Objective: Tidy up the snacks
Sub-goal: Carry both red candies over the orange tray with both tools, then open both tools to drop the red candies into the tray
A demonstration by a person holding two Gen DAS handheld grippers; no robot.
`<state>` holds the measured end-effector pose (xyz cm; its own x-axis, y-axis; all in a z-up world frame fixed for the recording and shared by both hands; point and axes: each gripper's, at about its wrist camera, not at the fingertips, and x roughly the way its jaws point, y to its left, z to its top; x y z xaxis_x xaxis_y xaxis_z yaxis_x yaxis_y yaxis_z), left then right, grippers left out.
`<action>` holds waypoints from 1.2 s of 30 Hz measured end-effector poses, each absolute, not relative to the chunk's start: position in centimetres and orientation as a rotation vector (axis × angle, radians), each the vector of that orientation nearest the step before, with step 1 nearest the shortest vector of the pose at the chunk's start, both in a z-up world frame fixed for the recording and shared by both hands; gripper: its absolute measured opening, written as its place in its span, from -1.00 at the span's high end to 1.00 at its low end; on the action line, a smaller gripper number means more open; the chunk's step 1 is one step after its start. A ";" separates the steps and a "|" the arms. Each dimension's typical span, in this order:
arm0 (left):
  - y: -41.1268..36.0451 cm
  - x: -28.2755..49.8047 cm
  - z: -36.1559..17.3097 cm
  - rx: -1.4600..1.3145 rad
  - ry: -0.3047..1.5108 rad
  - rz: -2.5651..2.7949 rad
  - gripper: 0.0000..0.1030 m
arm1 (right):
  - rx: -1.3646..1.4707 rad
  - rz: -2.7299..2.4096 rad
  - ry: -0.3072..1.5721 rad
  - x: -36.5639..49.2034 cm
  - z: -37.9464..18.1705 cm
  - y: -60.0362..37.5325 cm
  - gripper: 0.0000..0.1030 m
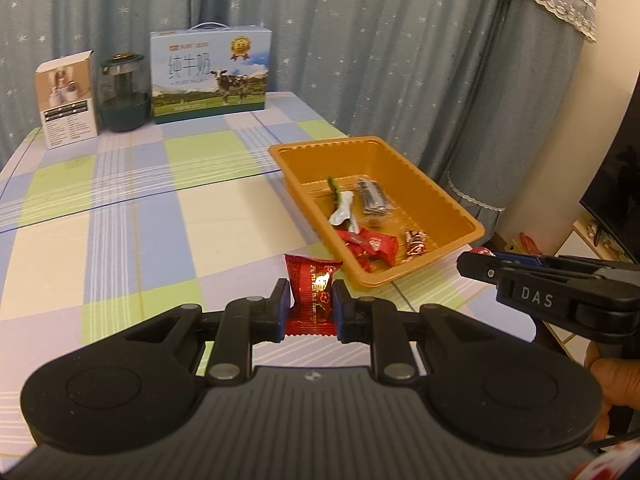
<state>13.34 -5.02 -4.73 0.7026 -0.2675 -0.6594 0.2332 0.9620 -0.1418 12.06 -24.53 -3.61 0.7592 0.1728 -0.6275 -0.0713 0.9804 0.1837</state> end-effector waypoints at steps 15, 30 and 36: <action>-8.4 16.2 -4.3 -0.034 0.738 -0.352 0.62 | 0.170 0.081 0.685 13.5 -3.4 -27.5 0.50; -12.0 20.3 -4.5 -0.027 0.742 -0.413 0.62 | 0.169 0.070 0.673 17.6 -3.5 -29.4 0.50; -12.7 22.2 -5.2 -0.035 0.758 -0.425 0.62 | 0.160 0.072 0.668 19.7 -3.7 -29.8 0.50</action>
